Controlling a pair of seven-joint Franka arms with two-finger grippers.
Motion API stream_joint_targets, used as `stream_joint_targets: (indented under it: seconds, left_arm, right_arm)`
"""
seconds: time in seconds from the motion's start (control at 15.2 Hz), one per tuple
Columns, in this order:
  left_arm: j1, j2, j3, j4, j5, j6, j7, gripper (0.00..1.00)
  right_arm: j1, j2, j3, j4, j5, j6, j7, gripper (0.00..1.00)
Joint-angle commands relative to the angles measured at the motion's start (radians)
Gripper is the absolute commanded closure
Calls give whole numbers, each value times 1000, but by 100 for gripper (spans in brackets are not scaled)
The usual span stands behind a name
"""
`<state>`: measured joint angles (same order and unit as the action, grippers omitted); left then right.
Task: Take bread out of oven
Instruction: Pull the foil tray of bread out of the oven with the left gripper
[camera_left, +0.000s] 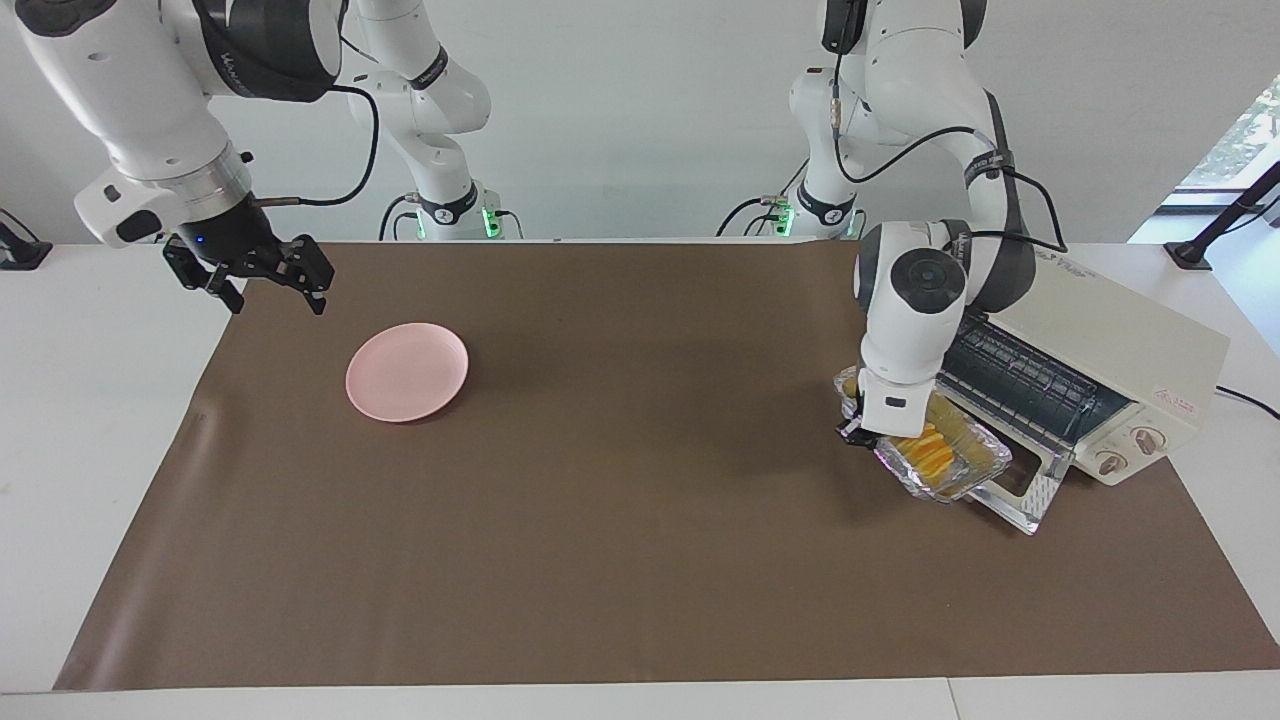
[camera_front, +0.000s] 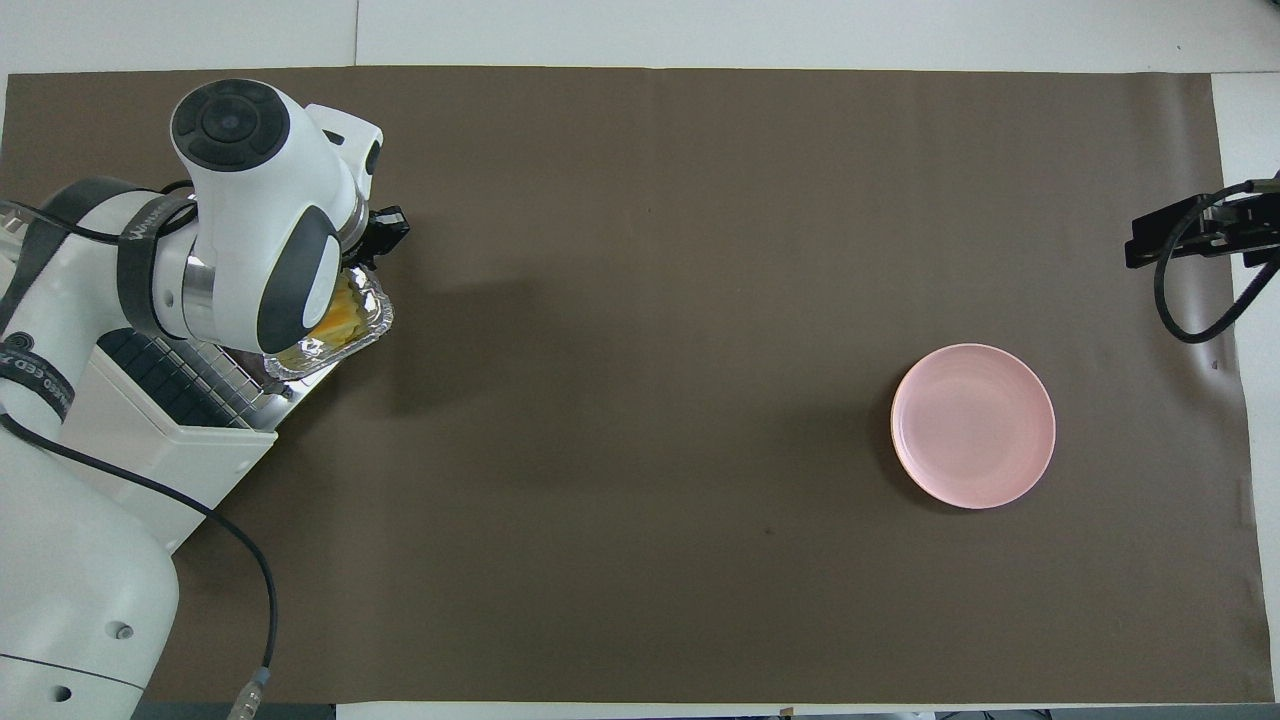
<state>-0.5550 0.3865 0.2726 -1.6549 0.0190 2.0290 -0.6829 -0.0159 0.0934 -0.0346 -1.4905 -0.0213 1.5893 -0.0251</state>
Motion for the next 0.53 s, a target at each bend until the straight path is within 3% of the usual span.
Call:
stream_joint_targets:
  seconds: [0.0,0.46]
  left_arm:
    - [-98,44,20,79,-68,-15,-27,100]
    - [-148,124,-15,276,-149,-104,-46,100]
  right_arm:
    - [-3,-14,5,-14,-11,-11,-16,0]
    - [-3,-14,5,-14,-11,-11,-16,0]
